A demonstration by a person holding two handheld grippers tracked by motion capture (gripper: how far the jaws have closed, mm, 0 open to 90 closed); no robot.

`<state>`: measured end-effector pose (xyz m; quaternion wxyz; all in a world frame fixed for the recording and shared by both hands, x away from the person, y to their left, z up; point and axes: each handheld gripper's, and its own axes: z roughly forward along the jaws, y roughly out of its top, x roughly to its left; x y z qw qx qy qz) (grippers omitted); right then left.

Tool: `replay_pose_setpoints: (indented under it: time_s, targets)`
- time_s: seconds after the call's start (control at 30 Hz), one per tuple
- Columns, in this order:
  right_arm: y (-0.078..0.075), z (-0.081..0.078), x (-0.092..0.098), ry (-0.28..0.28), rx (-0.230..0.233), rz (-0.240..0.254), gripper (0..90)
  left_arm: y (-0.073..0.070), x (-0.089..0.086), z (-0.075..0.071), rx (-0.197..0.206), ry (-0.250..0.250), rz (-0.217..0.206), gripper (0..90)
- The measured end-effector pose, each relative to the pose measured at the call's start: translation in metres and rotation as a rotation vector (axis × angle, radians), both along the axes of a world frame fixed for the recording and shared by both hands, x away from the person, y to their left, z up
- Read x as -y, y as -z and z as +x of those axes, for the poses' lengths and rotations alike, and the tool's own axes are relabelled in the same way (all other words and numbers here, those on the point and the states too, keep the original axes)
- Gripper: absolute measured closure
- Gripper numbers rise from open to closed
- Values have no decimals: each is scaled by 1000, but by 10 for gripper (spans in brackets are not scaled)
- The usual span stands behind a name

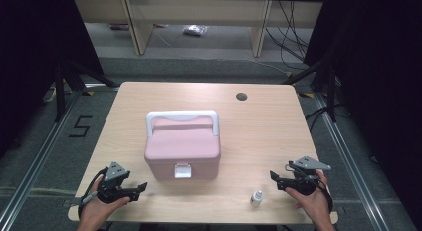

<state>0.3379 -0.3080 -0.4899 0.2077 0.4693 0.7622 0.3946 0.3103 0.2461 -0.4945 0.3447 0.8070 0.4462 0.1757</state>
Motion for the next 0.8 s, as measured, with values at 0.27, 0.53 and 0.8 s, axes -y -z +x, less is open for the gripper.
replay_pose_setpoints:
  time_s: [0.27, 0.53, 0.8]
  targets:
    - [-2, 1, 1, -8, 25, -21, 159, 0, 1, 0, 10, -14, -23, 230]
    - [-10, 9, 0, -32, 25, 14, 235, -5, -2, 3, 70, 5, -130, 533]
    - [-19, 21, -13, -129, 47, 0, 623, -17, -10, 20, 123, 0, -97, 850]
